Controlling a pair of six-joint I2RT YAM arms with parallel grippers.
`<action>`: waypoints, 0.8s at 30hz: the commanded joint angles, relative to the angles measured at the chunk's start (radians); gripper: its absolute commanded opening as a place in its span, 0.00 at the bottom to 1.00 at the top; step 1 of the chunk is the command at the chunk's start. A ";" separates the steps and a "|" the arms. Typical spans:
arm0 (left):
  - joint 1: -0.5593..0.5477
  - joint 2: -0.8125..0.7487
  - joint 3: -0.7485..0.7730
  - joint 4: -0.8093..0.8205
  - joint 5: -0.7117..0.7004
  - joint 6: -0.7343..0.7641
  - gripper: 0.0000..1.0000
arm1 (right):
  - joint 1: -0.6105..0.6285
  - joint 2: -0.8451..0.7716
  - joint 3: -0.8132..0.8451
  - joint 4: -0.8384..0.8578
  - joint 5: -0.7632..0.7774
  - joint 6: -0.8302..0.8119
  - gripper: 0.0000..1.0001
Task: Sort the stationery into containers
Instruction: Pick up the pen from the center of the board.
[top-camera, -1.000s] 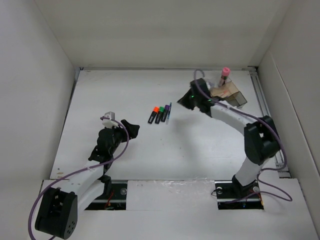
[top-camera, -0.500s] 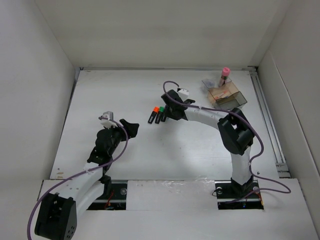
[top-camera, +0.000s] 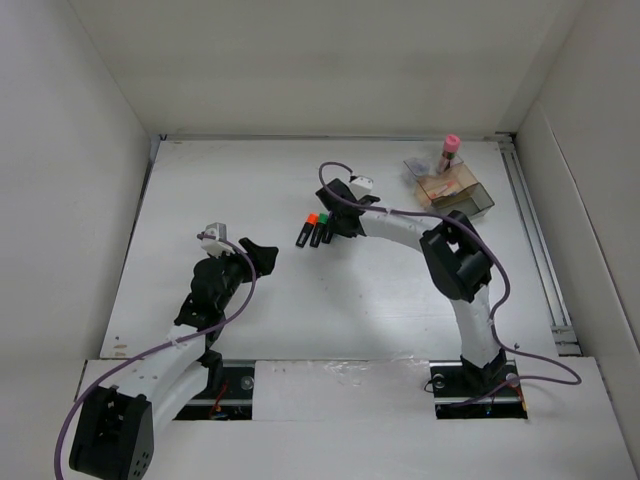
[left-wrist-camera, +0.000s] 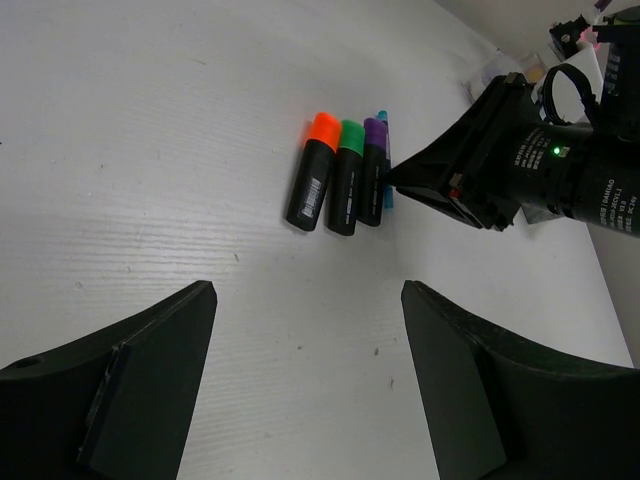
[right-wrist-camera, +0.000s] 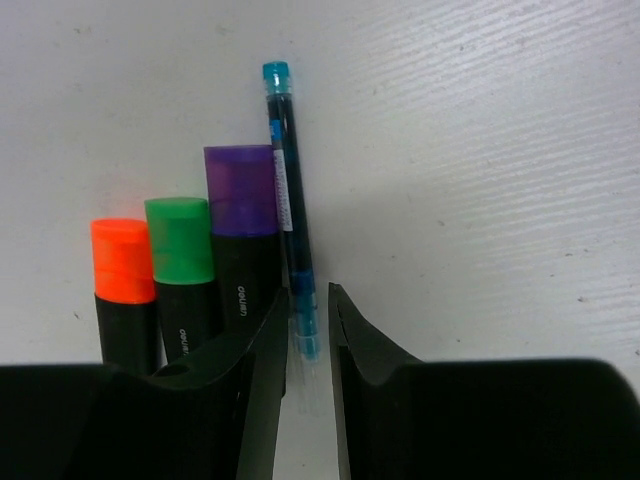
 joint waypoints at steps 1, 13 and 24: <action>-0.003 -0.004 0.002 0.040 0.017 -0.003 0.72 | -0.006 0.022 0.054 -0.009 0.007 -0.023 0.28; -0.003 0.014 0.002 0.040 0.017 -0.003 0.72 | -0.053 0.016 -0.014 0.013 -0.002 -0.013 0.08; -0.003 0.043 0.011 0.049 0.017 -0.003 0.72 | -0.261 -0.329 -0.169 0.081 -0.082 0.008 0.00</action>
